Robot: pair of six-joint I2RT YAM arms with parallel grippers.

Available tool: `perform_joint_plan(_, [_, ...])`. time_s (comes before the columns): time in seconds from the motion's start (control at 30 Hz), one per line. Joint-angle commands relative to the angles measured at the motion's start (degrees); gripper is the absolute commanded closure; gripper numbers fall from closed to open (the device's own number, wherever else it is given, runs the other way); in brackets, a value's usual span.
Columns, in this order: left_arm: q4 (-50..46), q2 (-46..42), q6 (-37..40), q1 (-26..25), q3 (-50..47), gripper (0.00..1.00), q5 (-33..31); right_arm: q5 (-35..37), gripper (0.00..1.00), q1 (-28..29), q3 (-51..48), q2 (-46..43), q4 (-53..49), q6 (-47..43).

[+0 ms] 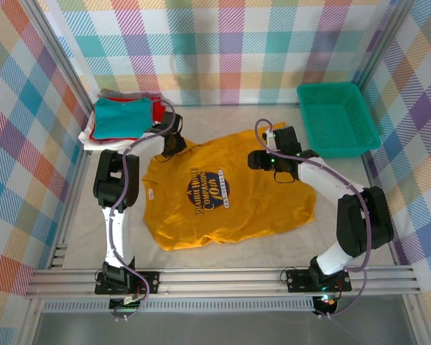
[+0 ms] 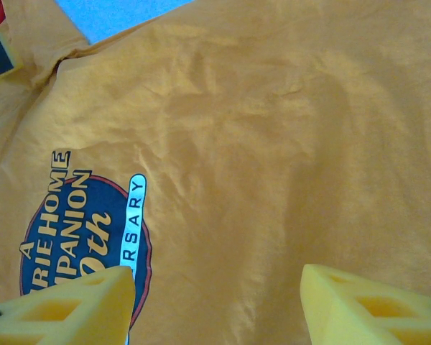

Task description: Fold and stack the t-shirts

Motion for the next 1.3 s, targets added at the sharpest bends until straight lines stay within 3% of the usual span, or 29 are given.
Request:
perform_joint_plan(0.0, [-2.78,-1.03,1.15,-0.33,1.29,0.85,-1.94,-1.48,0.37,0.07,1.7,-1.78,-0.66,0.63])
perform_joint_plan(0.03, [-2.99,-0.54,1.35,-0.29,1.73,0.87,-2.04,-1.48,0.36,0.06,1.72,-1.76,-0.53,0.74])
perform_joint_plan(0.1, [-3.4,0.48,1.68,-0.29,2.59,1.0,-1.86,-1.57,0.36,0.02,1.64,-1.88,-0.65,0.75])
perform_joint_plan(0.37, [-1.53,1.5,1.15,-0.38,2.81,1.0,0.12,-0.74,0.34,0.07,1.68,-2.78,-1.02,0.56])
perform_joint_plan(0.6, [-1.76,2.44,5.24,-1.49,7.91,1.0,-3.21,-0.19,0.34,0.07,1.59,-4.06,-0.61,1.14])
perform_joint_plan(0.8, [-6.76,13.46,12.98,-3.82,28.05,1.0,-4.28,0.98,0.33,0.0,1.75,-4.18,0.21,1.75])
perform_joint_plan(0.97, [-11.32,28.44,20.28,-5.79,54.68,1.0,-0.31,0.43,0.32,0.01,2.23,-3.5,-0.01,2.27])
perform_joint_plan(1.07, [-9.13,35.72,24.81,-6.68,67.22,1.0,3.15,0.2,0.31,-0.02,2.34,-3.56,0.28,2.97])
perform_joint_plan(1.1, [-6.82,36.31,25.51,-6.94,68.4,0.97,3.34,-0.06,0.31,0.02,2.54,-3.62,0.3,3.12])
perform_joint_plan(1.23, [-3.03,32.24,26.84,-7.31,68.26,0.12,3.92,-0.84,0.3,0.04,4.05,-3.65,-0.82,3.22])
perform_joint_plan(1.27, [-4.04,29.93,26.75,-7.39,67.88,0.09,2.53,-0.65,0.3,0.07,4.49,-3.73,-1.38,3.21])
